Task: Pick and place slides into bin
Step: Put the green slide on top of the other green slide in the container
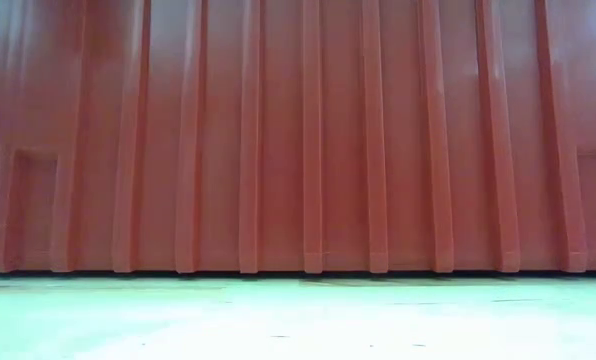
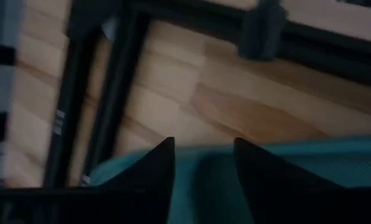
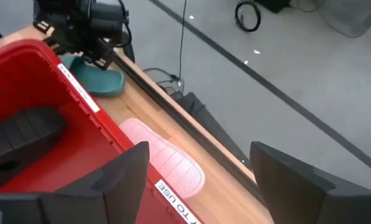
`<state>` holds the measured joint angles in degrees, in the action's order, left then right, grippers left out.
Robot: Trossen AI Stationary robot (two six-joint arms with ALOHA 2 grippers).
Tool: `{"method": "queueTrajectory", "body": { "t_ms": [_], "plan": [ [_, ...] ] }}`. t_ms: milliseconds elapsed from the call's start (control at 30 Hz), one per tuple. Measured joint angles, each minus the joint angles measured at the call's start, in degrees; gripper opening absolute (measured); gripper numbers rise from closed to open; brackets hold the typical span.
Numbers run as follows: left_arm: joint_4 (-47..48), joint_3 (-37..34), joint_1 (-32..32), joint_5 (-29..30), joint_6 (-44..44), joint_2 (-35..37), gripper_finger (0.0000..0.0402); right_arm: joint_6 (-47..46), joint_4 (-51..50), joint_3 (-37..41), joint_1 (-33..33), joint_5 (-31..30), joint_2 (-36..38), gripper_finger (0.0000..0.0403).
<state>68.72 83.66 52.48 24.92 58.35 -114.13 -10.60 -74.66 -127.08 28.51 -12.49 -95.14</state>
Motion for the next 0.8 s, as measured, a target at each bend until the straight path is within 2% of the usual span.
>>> {"method": "queueTrajectory", "body": {
  "t_ms": [100, 200, 367, 600, 800],
  "plan": [
    [-0.14, 0.00, -0.90, -2.11, 3.71, 0.00, 0.0197, 0.37, -0.24, 0.02, 0.02, 1.83, -0.68, 0.0286],
    [0.76, 0.00, -2.01, -2.50, 7.03, 0.00, 0.0206, 1.20, -1.25, 0.02, -0.31, 3.60, -0.69, 0.0286],
    [4.73, 0.00, -2.61, -2.94, 12.75, 0.04, 0.0199, 1.76, -2.00, 0.02, -1.33, 4.14, -0.51, 0.0286],
    [7.50, 0.00, -2.24, -0.78, 13.34, 0.13, 0.0190, 1.84, -2.00, 0.02, -1.33, 5.94, -0.43, 0.0286],
    [8.38, 0.00, -1.80, -2.53, 16.04, 0.13, 0.0196, 1.52, -2.89, 0.02, -1.72, 5.93, -0.43, 0.0286]
  ]
}}
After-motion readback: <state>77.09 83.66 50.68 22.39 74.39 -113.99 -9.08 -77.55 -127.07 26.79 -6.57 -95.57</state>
